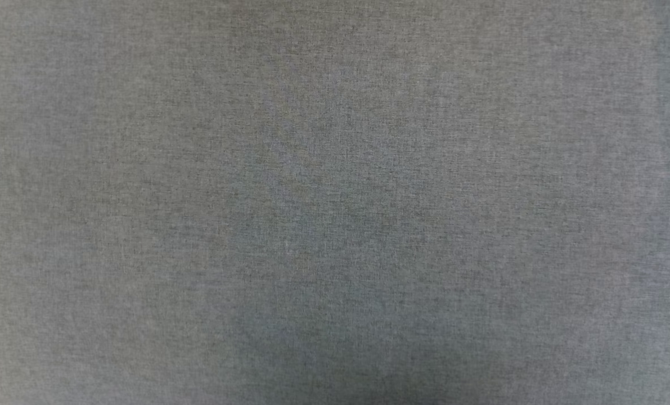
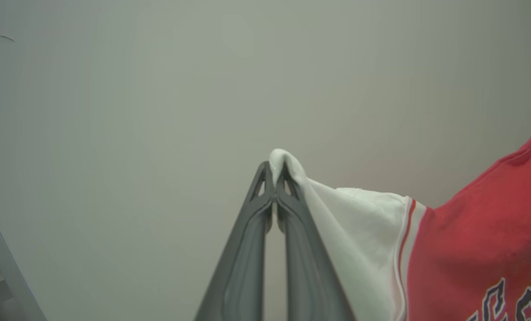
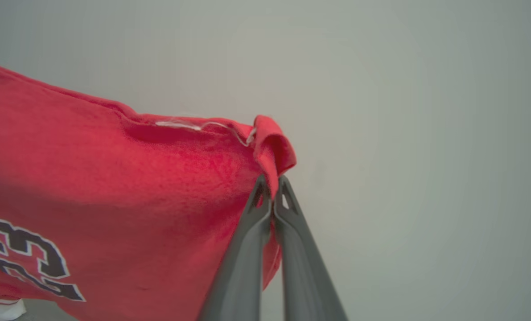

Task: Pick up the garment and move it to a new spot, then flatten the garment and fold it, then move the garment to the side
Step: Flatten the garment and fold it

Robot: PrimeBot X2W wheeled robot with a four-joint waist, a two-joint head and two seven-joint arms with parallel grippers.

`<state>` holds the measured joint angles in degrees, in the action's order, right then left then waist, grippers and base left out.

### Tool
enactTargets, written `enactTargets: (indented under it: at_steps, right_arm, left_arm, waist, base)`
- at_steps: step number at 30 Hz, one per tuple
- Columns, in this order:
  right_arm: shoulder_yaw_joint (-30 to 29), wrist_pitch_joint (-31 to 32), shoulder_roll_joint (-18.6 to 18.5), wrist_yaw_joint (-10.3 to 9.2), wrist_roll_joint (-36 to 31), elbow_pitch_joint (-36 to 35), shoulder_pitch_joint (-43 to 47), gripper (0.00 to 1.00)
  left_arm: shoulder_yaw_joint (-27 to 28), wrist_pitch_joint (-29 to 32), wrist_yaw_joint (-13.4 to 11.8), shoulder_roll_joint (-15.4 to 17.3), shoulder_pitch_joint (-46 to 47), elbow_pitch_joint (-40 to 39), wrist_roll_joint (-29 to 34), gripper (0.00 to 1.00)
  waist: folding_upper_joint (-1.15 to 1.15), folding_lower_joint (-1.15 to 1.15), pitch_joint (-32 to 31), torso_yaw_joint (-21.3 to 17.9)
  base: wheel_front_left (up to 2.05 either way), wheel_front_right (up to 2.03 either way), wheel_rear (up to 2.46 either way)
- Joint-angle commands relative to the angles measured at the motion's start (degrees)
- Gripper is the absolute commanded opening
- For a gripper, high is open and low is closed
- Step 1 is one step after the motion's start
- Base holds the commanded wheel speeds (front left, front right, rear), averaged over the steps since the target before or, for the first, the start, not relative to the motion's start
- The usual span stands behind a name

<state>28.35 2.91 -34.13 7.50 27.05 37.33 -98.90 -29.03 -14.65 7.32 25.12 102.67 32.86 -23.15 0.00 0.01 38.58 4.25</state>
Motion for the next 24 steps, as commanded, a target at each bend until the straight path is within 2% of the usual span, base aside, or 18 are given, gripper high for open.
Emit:
enactTargets:
  at_steps: [1, 4, 5, 6, 13, 24]
  right_arm:
    - [0.9, -1.3, 0.3, -0.01, 1.3, 0.4, 3.0, 0.0]
    - [2.7, -2.7, 0.6, -0.01, 3.5, 0.8, 7.4, 0.0]
    - [4.1, -3.2, 0.8, -0.01, 4.6, 0.7, 9.8, 0.0]
    - [6.8, -4.1, 0.7, -0.01, 7.2, -0.2, 15.1, 0.0]
    - [13.2, -5.5, -1.0, -0.01, 13.9, -3.4, 28.9, 0.0]
    - [17.6, -9.2, -5.1, -0.01, 21.3, -7.8, 51.5, 0.0]
  left_arm:
    - [0.2, -0.3, 0.2, 1.0, -3.5, -1.4, 0.5, 0.0]
    - [1.4, -0.3, 0.2, 1.6, -10.1, -4.4, 1.0, 0.0]
    - [1.7, -0.3, 0.2, 2.0, -13.7, -5.7, 1.4, 0.0]
    - [2.3, -0.3, 0.1, 2.6, -21.6, -8.7, 2.4, 0.0]
    - [3.7, -0.3, -0.3, 4.6, -42.4, -17.7, 3.5, 0.0]
    - [4.9, -0.3, -2.8, 3.7, -74.2, -25.3, -0.5, 0.0]
  waist:
    - [0.0, -0.01, -0.8, -0.2]
    - [0.0, -0.01, -2.3, -0.3]
    - [0.0, -0.01, -3.3, -0.4]
    - [0.0, -0.01, -5.5, -0.3]
    - [0.0, -0.01, -11.6, -0.4]
    - [0.0, -0.01, -22.7, 0.2]
  base:
    - [0.0, 0.0, 0.0]
    - [0.0, 0.0, 0.0]
    - [0.0, 0.0, 0.0]
    - [0.0, 0.0, 0.0]
    - [0.0, 0.0, 0.0]
    - [0.0, 0.0, 0.0]
